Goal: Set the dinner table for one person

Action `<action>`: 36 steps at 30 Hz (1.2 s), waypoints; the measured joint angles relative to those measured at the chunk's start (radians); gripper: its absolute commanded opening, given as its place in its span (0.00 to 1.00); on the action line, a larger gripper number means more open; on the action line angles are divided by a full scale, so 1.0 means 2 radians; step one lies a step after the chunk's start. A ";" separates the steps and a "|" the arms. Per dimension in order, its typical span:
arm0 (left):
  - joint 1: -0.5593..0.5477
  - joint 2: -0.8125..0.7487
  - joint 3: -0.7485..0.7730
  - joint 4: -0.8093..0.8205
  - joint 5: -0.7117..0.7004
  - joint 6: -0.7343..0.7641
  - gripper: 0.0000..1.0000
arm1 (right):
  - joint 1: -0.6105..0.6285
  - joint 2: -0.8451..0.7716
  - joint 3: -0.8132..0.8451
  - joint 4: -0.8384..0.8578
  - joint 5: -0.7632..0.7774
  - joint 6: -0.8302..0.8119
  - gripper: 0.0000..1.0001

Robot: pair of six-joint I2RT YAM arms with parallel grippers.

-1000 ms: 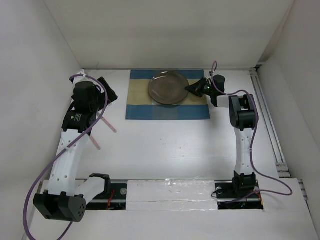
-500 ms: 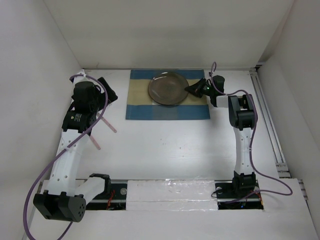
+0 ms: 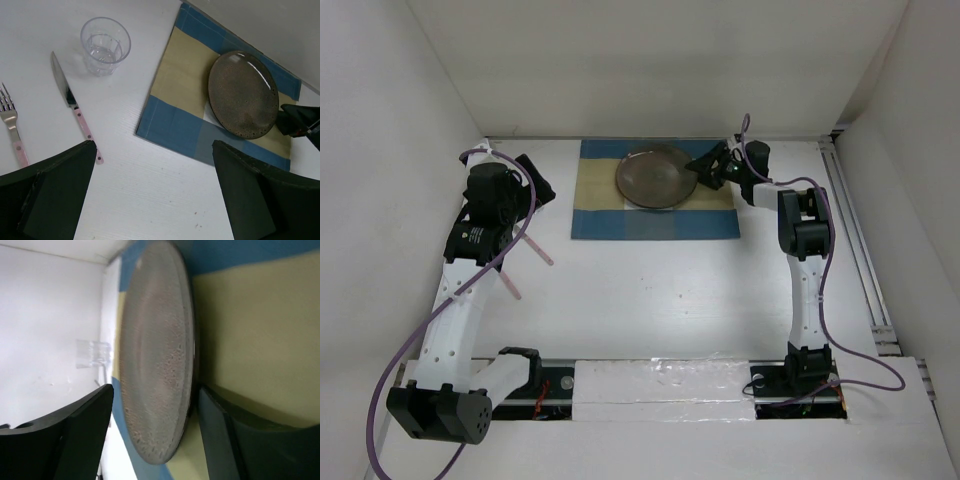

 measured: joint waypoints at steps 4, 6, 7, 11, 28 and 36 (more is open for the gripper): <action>0.000 0.000 0.000 0.000 0.000 0.000 0.99 | -0.001 -0.001 0.002 -0.064 0.003 -0.045 0.73; 0.000 0.000 0.000 0.000 0.000 0.000 0.99 | -0.003 -0.007 0.002 -0.082 0.003 -0.062 0.73; 0.000 0.000 0.000 0.000 0.000 0.000 0.99 | -0.003 -0.012 0.002 -0.090 0.004 -0.069 0.75; 0.000 0.000 0.000 0.000 0.000 0.000 0.99 | -0.012 -0.045 -0.018 -0.117 0.016 -0.101 0.76; 0.008 0.082 0.040 -0.028 -0.028 -0.029 0.99 | 0.061 -0.298 -0.060 -0.357 0.385 -0.332 1.00; 0.067 0.226 0.168 -0.062 -0.038 -0.077 0.99 | 0.088 -0.414 -0.179 -0.342 0.394 -0.358 1.00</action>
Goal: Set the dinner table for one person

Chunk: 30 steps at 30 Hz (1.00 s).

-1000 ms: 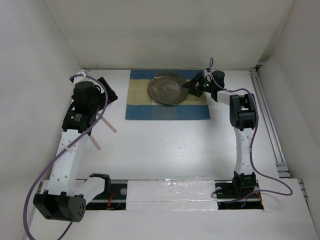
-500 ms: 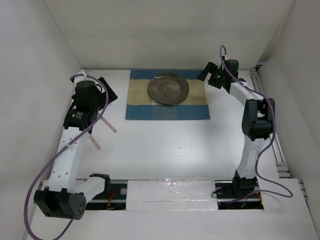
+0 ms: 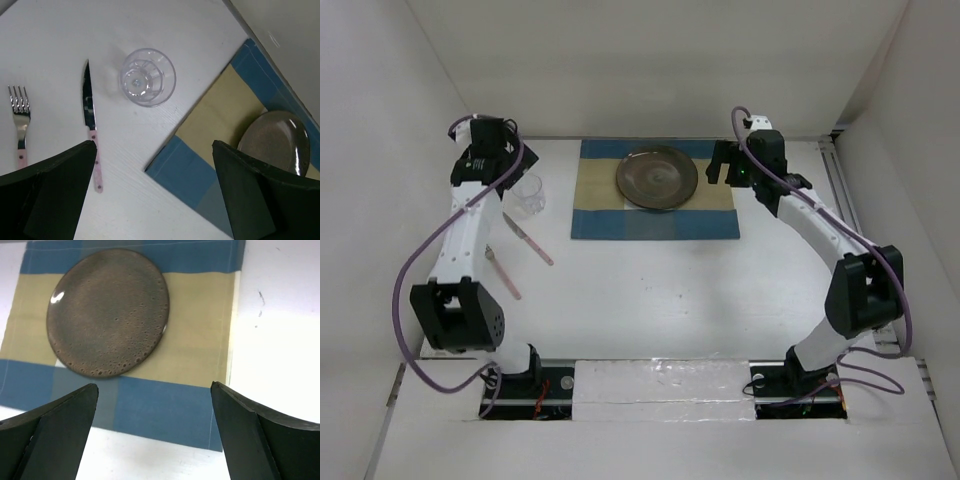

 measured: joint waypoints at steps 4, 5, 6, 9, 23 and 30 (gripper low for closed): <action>0.004 0.075 0.046 -0.007 -0.005 -0.018 0.99 | 0.021 -0.026 -0.006 -0.008 -0.004 -0.013 1.00; 0.006 0.094 0.053 -0.008 -0.004 -0.021 0.97 | 0.027 -0.033 -0.007 -0.008 -0.009 -0.017 1.00; 0.009 0.113 0.058 -0.010 -0.003 -0.025 0.96 | 0.032 -0.041 -0.010 -0.008 -0.017 -0.020 1.00; 0.023 0.163 0.064 -0.014 0.000 -0.033 0.90 | 0.046 -0.074 -0.035 -0.008 -0.041 -0.032 1.00; 0.048 0.243 0.078 -0.006 0.003 -0.064 0.33 | 0.023 -0.185 -0.092 -0.012 -0.086 -0.054 0.99; 0.048 0.264 0.078 -0.001 0.009 -0.070 0.06 | 0.023 -0.186 -0.097 -0.012 -0.098 -0.058 0.98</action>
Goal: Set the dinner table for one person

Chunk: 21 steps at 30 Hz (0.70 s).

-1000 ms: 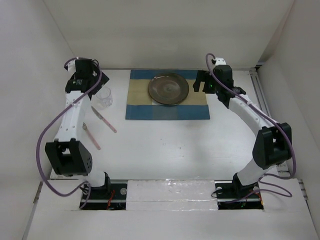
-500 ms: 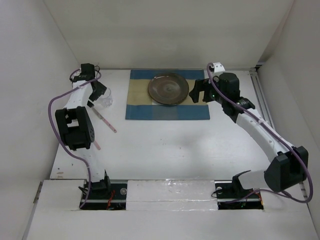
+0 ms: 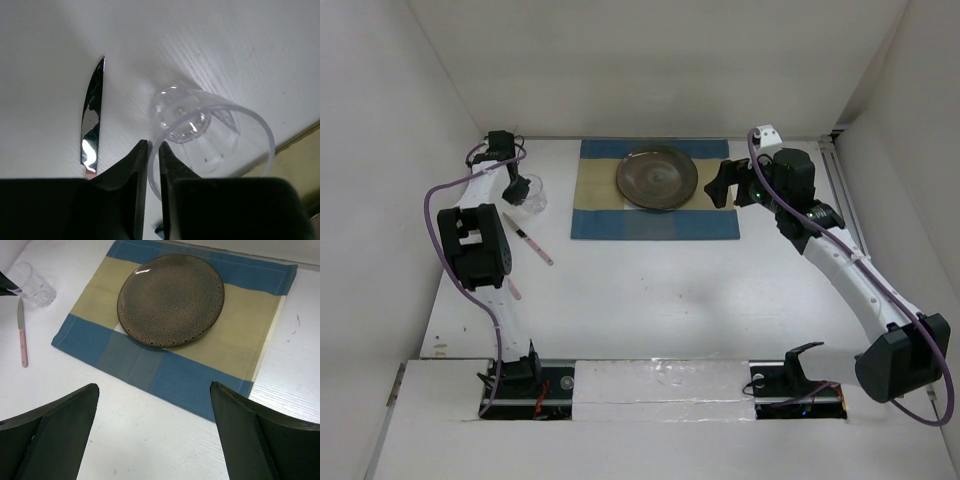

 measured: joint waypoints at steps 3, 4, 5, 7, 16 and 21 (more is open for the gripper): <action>0.000 0.001 0.000 -0.003 0.002 -0.001 0.00 | 0.002 0.000 0.000 0.000 -0.002 0.000 0.96; -0.001 0.001 0.000 -0.004 0.000 0.000 0.00 | 0.005 0.002 0.000 0.000 -0.001 0.000 0.96; -0.005 0.001 0.001 -0.006 -0.003 0.000 0.00 | 0.011 0.005 0.003 -0.002 0.002 0.000 0.96; -0.012 -0.002 0.001 -0.009 -0.011 0.002 0.00 | 0.029 0.019 0.017 -0.005 0.009 0.000 0.96; -0.138 -0.065 0.011 -0.033 -0.032 0.031 0.00 | 0.136 0.149 0.164 -0.038 0.055 0.000 0.94; -0.236 -0.088 0.038 -0.043 -0.039 0.036 0.00 | 0.152 0.239 0.302 -0.074 0.081 0.000 0.93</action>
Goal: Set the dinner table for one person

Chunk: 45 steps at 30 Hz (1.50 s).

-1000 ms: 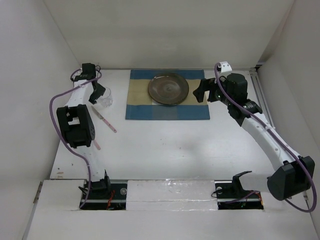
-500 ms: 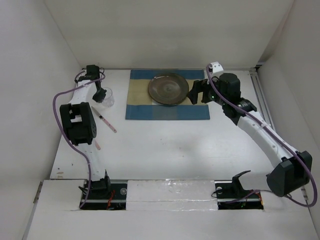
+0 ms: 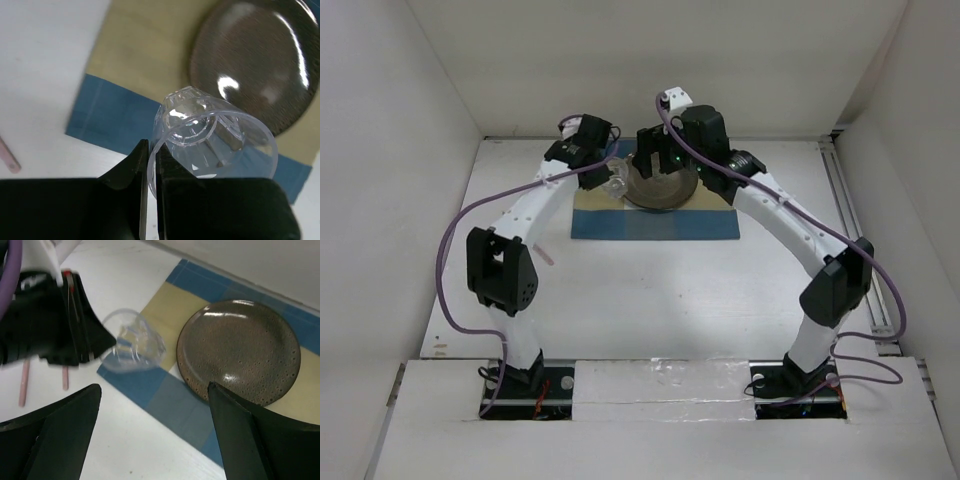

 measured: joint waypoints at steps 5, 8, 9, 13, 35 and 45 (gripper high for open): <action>-0.060 -0.005 0.034 -0.016 0.000 0.004 0.00 | 0.003 0.043 0.064 -0.023 0.024 0.000 0.91; -0.084 -0.009 0.049 -0.023 -0.001 0.006 0.00 | 0.003 0.049 0.068 -0.035 0.042 0.002 0.90; -0.090 -0.011 0.053 -0.026 0.001 0.006 0.00 | 0.003 0.050 0.068 -0.035 0.047 0.003 0.88; -0.101 -0.026 0.060 -0.026 0.011 0.009 0.00 | 0.003 0.051 0.060 -0.034 0.061 0.009 0.79; -0.097 -0.054 0.046 -0.018 0.024 0.017 0.39 | 0.015 0.095 0.047 -0.032 0.076 0.013 0.00; -0.083 -0.082 0.043 -0.011 0.010 0.017 0.68 | -0.030 0.170 0.093 -0.061 0.065 0.013 0.00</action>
